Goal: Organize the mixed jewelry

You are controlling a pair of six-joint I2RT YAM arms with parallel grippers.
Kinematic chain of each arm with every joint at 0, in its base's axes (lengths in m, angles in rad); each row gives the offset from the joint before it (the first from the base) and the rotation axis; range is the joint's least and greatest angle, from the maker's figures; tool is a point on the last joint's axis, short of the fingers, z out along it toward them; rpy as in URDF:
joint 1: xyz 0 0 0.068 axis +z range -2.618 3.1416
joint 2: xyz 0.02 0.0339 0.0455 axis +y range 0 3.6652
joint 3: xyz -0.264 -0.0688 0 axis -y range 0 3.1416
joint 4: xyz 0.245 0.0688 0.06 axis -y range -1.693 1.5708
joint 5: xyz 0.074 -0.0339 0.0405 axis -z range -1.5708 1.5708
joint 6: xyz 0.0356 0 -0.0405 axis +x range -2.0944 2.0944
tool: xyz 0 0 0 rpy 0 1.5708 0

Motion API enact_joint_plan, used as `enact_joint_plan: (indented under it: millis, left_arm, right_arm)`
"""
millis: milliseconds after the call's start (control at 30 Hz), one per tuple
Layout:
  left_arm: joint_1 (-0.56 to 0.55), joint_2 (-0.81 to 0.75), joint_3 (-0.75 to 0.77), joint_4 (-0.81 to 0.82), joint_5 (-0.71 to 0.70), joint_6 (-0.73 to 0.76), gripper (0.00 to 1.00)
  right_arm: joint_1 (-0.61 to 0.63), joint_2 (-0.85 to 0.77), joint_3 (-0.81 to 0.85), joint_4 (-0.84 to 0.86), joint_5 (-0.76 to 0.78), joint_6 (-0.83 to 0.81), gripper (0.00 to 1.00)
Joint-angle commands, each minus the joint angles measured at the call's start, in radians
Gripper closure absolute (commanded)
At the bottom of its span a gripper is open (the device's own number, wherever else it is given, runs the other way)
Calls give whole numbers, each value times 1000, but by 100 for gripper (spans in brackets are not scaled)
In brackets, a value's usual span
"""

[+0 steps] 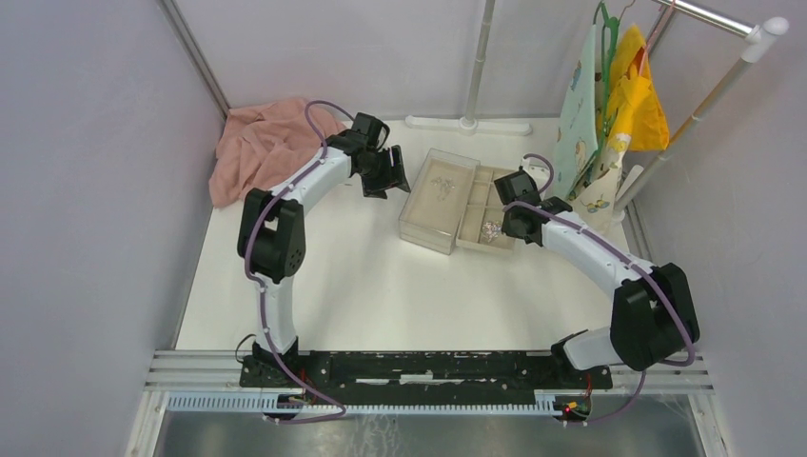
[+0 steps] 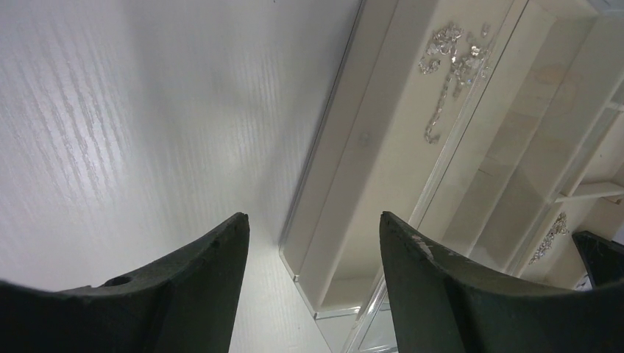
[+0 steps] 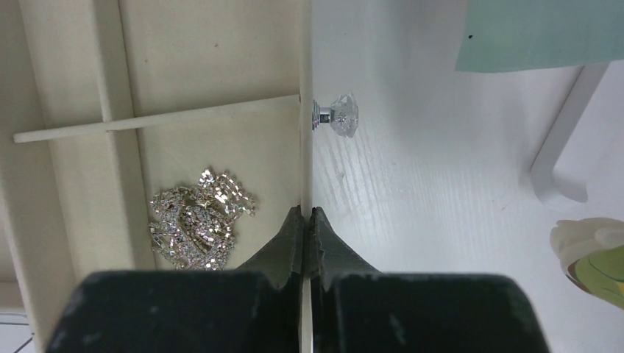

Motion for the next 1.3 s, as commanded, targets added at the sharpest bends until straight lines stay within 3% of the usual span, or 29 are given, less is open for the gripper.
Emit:
enact_joint_plan:
  millis: [0, 600, 1267]
  left_arm:
    - [-1, 15, 24, 45, 74, 46, 28]
    - [-2, 30, 18, 52, 117, 54, 28]
    - [-37, 99, 127, 32, 145, 55, 28]
  right_arm:
    - [-4, 19, 65, 78, 3, 45, 100]
    - [-4, 57, 82, 133, -73, 91, 100]
    - [119, 169, 230, 166, -156, -57, 100]
